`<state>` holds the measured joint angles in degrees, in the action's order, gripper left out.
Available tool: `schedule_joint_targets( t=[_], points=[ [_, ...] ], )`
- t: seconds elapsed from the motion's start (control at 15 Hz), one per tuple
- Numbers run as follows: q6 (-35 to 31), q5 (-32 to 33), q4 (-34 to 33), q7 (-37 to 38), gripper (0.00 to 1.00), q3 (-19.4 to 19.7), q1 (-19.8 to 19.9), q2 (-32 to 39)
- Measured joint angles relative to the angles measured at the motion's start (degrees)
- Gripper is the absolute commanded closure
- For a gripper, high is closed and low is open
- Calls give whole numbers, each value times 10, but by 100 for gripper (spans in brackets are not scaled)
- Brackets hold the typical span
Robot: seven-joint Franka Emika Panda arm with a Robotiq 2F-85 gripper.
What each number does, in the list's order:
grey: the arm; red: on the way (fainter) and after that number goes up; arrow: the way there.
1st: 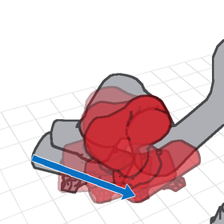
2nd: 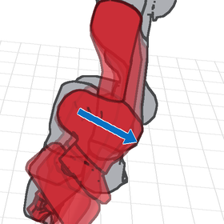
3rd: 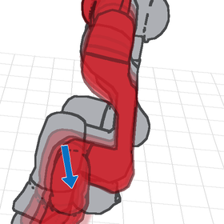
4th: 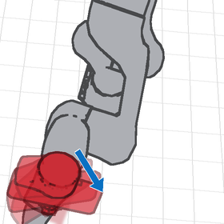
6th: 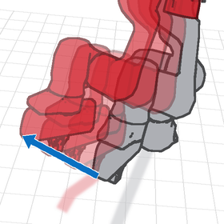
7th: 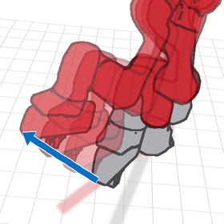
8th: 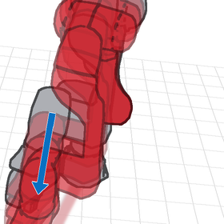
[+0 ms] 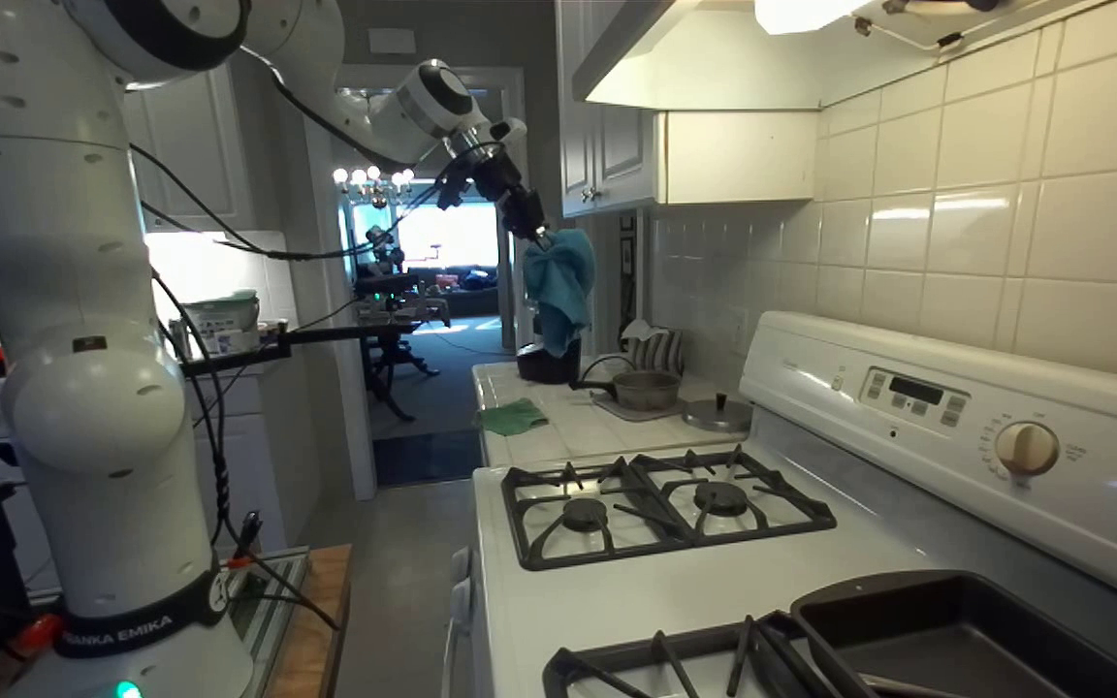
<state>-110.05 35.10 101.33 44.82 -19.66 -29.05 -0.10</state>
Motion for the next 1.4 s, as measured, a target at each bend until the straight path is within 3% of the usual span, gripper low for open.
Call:
schedule_joint_targets(
  t=[0.33, 0.87, 1.4],
  points=[
    [38, 22, 0, 24, 97, -27, 8, -33],
    [118, 117, -1, 64, 97, -69, 20, -73],
    [219, 142, -3, 111, 97, -82, 37, -110]
  ],
)
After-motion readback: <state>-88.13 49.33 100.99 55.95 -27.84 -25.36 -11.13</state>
